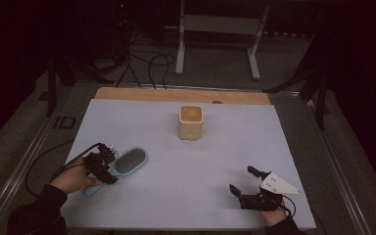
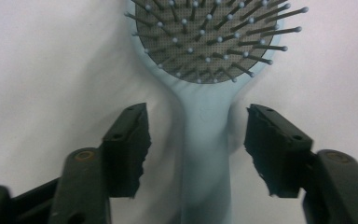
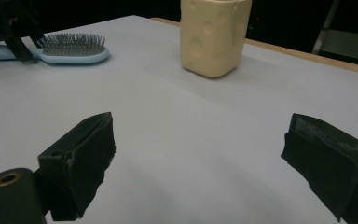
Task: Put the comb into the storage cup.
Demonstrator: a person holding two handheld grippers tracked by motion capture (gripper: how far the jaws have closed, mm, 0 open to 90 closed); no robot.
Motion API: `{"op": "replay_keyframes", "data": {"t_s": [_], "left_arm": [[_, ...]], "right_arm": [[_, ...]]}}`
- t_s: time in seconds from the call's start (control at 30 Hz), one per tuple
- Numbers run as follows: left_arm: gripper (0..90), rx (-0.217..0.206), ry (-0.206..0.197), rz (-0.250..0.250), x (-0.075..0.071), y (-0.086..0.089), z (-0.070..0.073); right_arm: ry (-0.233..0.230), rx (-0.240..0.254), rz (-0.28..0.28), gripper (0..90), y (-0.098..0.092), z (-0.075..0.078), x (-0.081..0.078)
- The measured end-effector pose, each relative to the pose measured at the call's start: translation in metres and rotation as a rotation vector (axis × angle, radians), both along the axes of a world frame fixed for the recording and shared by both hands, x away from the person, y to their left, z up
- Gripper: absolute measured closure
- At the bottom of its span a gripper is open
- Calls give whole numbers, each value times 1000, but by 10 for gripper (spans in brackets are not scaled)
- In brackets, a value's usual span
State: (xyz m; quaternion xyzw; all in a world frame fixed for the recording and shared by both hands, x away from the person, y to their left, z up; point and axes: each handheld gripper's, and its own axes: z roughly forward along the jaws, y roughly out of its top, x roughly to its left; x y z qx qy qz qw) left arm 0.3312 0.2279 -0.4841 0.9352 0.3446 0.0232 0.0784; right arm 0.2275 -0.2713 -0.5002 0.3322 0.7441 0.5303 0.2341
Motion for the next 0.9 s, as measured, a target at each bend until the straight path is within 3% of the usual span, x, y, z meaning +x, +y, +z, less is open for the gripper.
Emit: {"op": "replay_keyframes", "data": {"t_s": [0.4,0.67,0.9], "left_arm": [[631,8,35,-8,4,-4,-2],[683,41,31,-8,3,-9,-3],[701,14,26,9,3,-5,-3]], "right_arm": [[0,-4,-1,84,0,0,0],[2,-5,1,84,1,0,0],[3,-4,1,84,1,0,0]]}}
